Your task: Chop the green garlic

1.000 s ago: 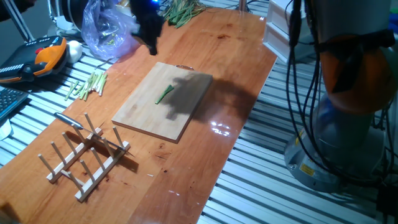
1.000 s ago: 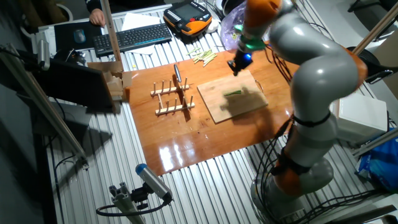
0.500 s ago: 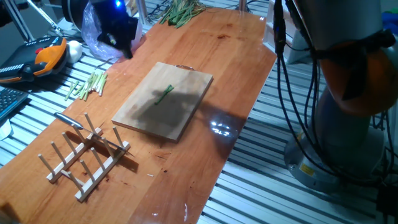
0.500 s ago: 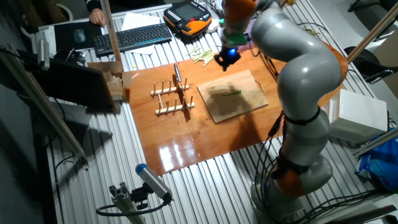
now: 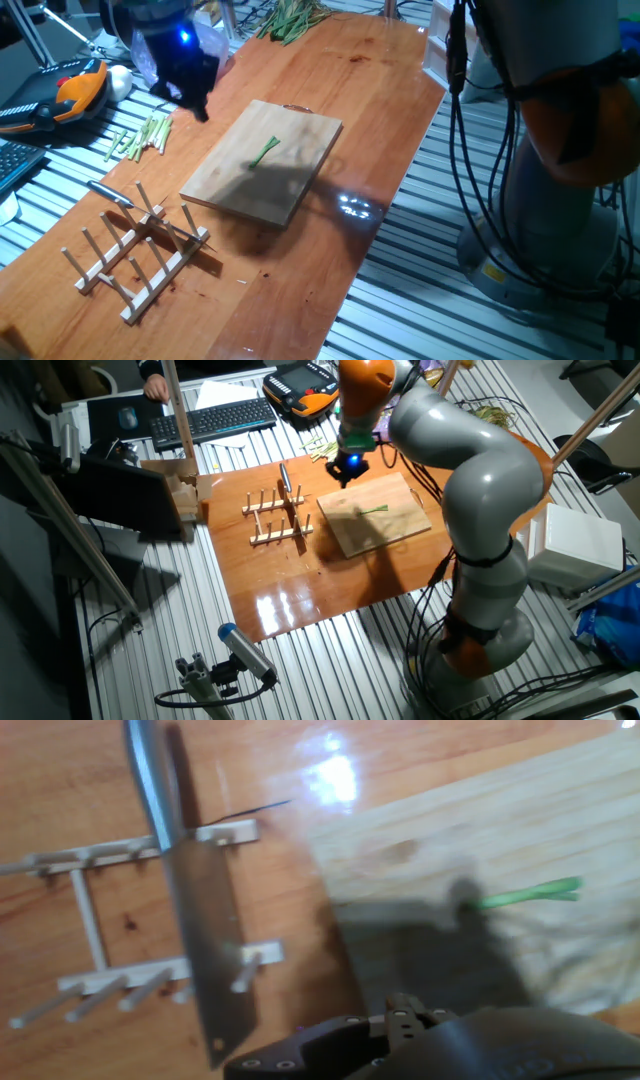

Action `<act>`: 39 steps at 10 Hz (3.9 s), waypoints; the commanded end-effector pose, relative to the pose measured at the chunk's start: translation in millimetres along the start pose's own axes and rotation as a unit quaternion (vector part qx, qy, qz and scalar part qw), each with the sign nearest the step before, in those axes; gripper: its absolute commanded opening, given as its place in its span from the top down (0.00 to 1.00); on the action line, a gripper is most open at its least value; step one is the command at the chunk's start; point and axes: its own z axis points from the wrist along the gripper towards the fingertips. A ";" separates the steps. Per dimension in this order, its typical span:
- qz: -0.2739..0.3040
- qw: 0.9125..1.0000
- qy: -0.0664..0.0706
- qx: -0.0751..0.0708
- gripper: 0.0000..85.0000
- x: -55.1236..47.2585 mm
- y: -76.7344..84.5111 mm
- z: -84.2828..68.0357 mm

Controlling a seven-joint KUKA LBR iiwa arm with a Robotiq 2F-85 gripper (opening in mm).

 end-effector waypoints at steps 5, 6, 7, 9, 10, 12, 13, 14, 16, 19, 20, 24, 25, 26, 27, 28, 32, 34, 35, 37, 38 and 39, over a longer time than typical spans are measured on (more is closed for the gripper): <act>-0.047 0.999 -0.002 0.015 1.00 21.8 111.1 6.5; -0.069 0.997 0.002 0.018 1.00 21.8 111.1 6.5; -0.082 0.997 0.001 0.017 1.00 21.8 111.1 6.5; -0.111 0.993 -0.010 0.027 1.00 21.8 111.1 6.5; -0.107 0.994 -0.015 0.028 1.00 21.8 111.1 6.5; -0.073 0.996 -0.024 0.047 1.00 22.3 121.9 10.2; -0.049 0.998 -0.024 0.039 1.00 21.6 134.6 17.7; -0.028 0.998 -0.032 0.041 0.80 15.9 144.6 27.3; -0.024 0.998 -0.031 0.047 0.60 -1.1 143.9 39.1; -0.021 0.999 -0.039 0.028 0.60 -28.7 129.4 67.1; -0.011 0.999 -0.043 0.028 0.60 -31.2 134.0 74.3; 0.000 0.997 -0.069 0.039 0.40 -46.6 135.3 101.0; 0.000 0.997 -0.068 0.036 0.40 -47.8 134.2 101.3; 0.006 0.997 -0.074 0.037 0.40 -46.8 136.5 105.8; 0.003 0.995 -0.085 0.052 0.40 -48.2 136.6 113.2; -0.001 0.995 -0.088 0.049 0.40 -51.5 133.0 121.2; -0.041 0.993 -0.095 0.059 0.40 -57.6 123.2 143.8; -0.058 0.993 -0.093 0.051 0.60 -55.8 116.7 150.0; -0.066 0.992 -0.093 0.046 0.60 -54.4 112.5 153.2; -0.074 0.992 -0.097 0.043 0.80 -52.5 107.3 156.7; -0.091 0.990 -0.097 0.046 1.00 -53.0 106.8 154.1; -0.099 0.990 -0.092 0.046 1.00 -52.4 107.7 150.2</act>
